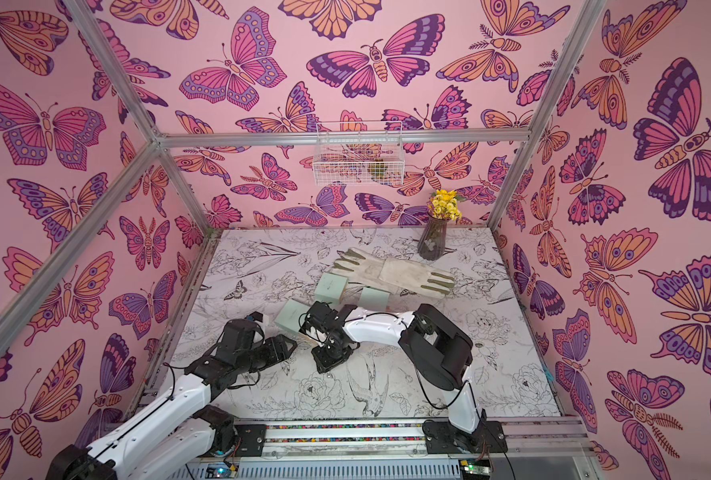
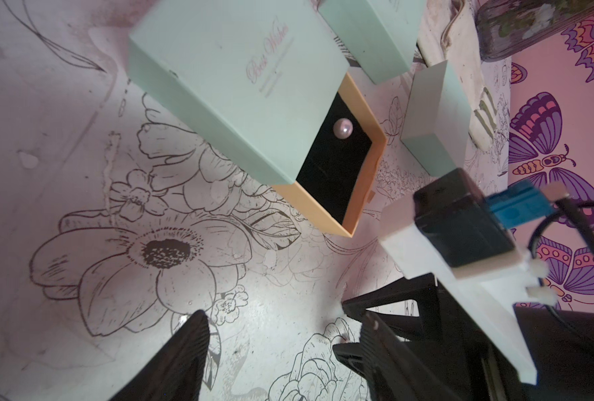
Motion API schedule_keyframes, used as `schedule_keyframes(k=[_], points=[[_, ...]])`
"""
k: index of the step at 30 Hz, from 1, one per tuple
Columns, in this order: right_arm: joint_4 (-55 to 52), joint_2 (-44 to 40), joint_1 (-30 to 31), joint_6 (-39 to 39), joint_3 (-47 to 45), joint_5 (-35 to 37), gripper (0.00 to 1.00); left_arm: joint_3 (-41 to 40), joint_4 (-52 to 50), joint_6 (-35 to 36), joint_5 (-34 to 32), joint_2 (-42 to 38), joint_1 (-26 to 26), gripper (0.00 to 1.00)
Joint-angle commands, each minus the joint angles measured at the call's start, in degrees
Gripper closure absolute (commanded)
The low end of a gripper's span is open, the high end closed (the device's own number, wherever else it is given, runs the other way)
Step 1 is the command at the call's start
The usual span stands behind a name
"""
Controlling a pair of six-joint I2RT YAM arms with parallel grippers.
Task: Place the earrings into the drawer-style jewelry box
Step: Adjust the earring at the center of the board.
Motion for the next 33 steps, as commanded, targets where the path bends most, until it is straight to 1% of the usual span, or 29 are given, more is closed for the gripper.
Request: schedule_keyframes(k=[1,12,17,22,25,29,33], points=[[-3.38,1.46,0.29,-1.63,0.43,3.16,0.61,-0.17,-0.37,0.88,1.02,0.86,0.36,0.29],[-3.57,-0.48,0.28,-1.71,0.01,4.62,0.6,0.27,0.34,1.32,1.12,1.83,0.38,0.29],[-3.66,-1.78,0.23,-0.62,-0.32,7.17,0.6,0.79,1.01,1.55,1.71,2.93,0.38,0.29],[0.1,-6.86,0.3,1.44,-2.69,8.57,0.59,1.88,1.48,3.5,3.25,4.09,0.16,0.28],[1.04,-10.02,0.23,3.6,-4.19,10.25,0.58,2.99,1.58,5.23,3.52,4.94,-0.94,0.28],[1.65,-12.08,0.31,6.76,-7.19,7.14,0.57,4.0,3.03,5.91,3.05,6.53,-3.4,0.27],[3.77,-13.69,0.41,9.11,-11.41,4.71,0.56,3.93,4.85,5.51,3.21,8.55,-4.1,0.27]])
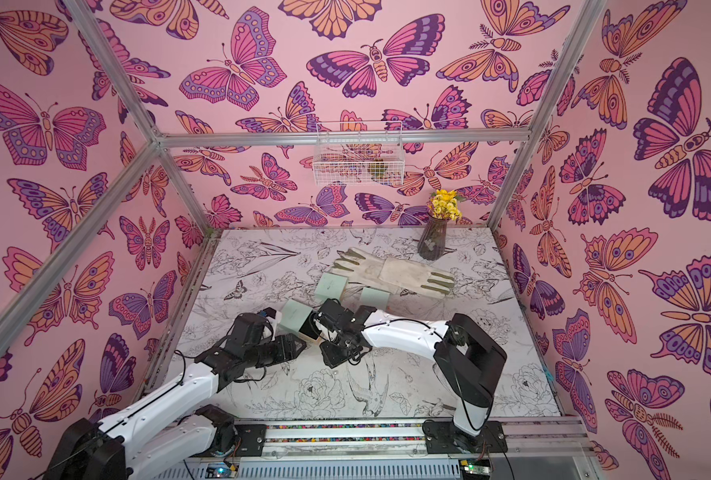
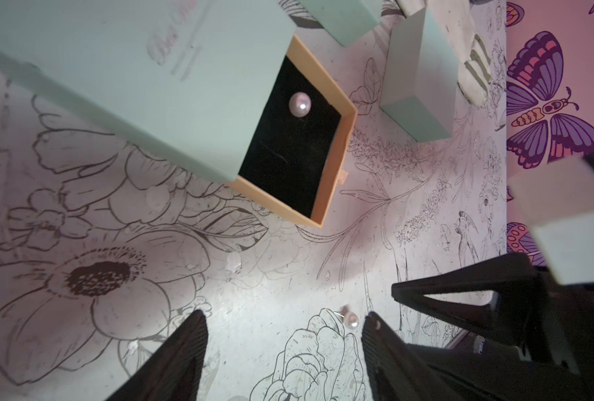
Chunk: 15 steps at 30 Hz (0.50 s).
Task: Place the earrings into the drawer-style jewelry box
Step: Adjust the earring at the center of the board.
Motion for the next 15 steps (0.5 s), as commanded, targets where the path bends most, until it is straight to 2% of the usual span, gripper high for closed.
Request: schedule_keyframes(k=[1,6,12,15], points=[[0.37,-0.26,0.36,2.5,-2.58,-2.02,0.56,0.43,2.34,0.95,0.53,1.33,-0.36,0.27],[-2.24,2.02,0.86,-2.96,0.36,-1.99,0.58,-1.43,4.57,-1.13,0.75,0.56,-0.28,0.28],[-5.91,3.89,0.89,-5.41,1.46,4.86,0.75,-3.65,4.71,-2.41,-0.26,-3.03,0.25,0.27],[-5.29,4.99,1.14,-6.07,1.57,4.0,0.76,-4.08,4.61,-2.81,-0.5,-3.73,0.58,0.27]])
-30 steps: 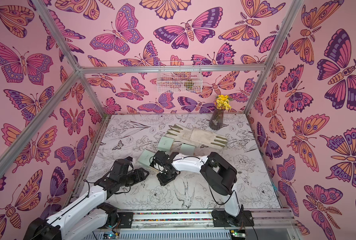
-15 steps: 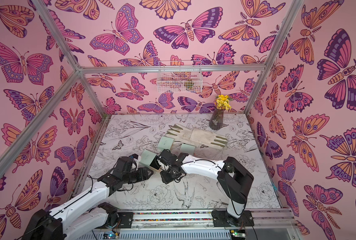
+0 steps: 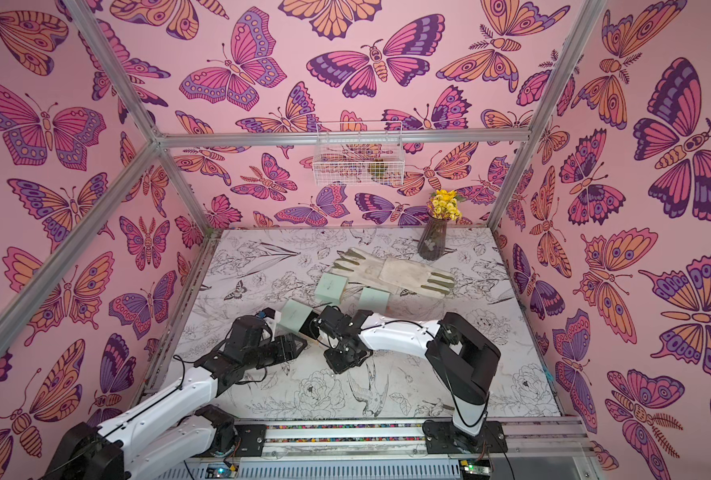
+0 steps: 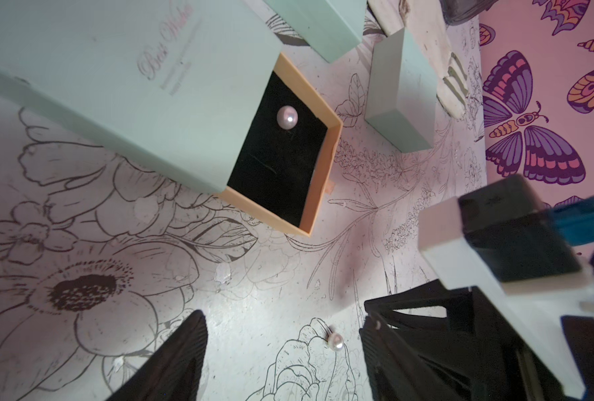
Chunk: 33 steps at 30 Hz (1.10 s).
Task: Place the earrings into the drawer-style jewelry box
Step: Adjust the earring at the center of the board.
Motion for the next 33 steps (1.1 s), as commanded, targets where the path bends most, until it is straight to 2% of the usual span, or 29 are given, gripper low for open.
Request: schedule_keyframes(k=[1,12,22,33], points=[[-1.76,1.97,0.67,-1.96,1.35,1.86,0.76,-1.31,0.59,-0.77,-0.4,-0.91,0.52,0.27],[-2.65,4.01,2.03,-2.81,1.43,3.54,0.73,-0.8,0.29,-0.31,0.3,-0.46,1.24,0.27],[-2.56,6.1,3.02,-4.22,3.28,1.58,0.66,-1.59,-1.44,-0.95,-0.85,-3.27,2.22,0.28],[-2.07,7.02,3.86,-6.08,4.68,0.21,0.63,-1.59,-3.32,-1.24,-1.15,-5.56,4.2,0.28]])
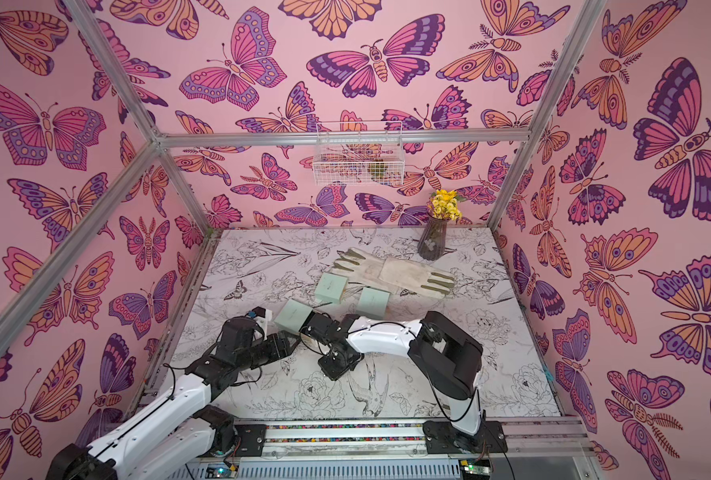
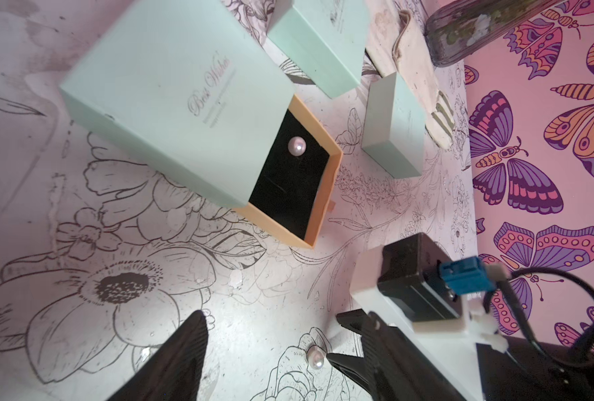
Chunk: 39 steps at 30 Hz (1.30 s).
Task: Place the earrings into the drawer-style jewelry box
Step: Adjust the earring at the center of the board, then pick up the earring from the center of the board.
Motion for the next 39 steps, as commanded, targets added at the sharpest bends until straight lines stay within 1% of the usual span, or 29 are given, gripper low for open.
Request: schedule_keyframes(k=[1,3,4,5,14,18,28,39], points=[[-0.83,1.79,0.87,-1.58,1.2,-0.59,0.63,-0.94,-1.55,-0.23,-0.77,-0.92,0.62,0.28],[-0.62,2.07,0.87,-1.61,1.46,0.11,0.63,-0.94,-1.93,-0.41,-1.14,-1.33,0.95,0.28],[-0.58,2.19,0.9,-1.69,1.68,0.43,0.63,-3.05,-2.17,-0.49,-1.24,-1.54,1.1,0.28],[-0.71,2.53,0.89,-1.81,2.01,0.92,0.62,-3.24,-2.28,-0.58,-1.33,-1.86,1.3,0.28],[-1.45,4.34,0.9,-3.1,4.1,2.01,0.6,-3.23,-3.45,-0.58,-1.07,-3.16,2.38,0.28],[-1.19,4.61,0.86,-3.19,4.28,2.07,0.6,-3.47,-4.1,-1.02,-1.93,-4.07,2.72,0.29],[-1.51,6.19,0.9,-3.65,5.91,2.34,0.61,-4.26,-6.09,-1.15,-2.3,-6.91,3.7,0.29],[-3.28,7.71,0.9,-4.5,8.17,2.78,0.65,-4.16,-5.92,-1.02,-1.94,-6.66,3.85,0.29]])
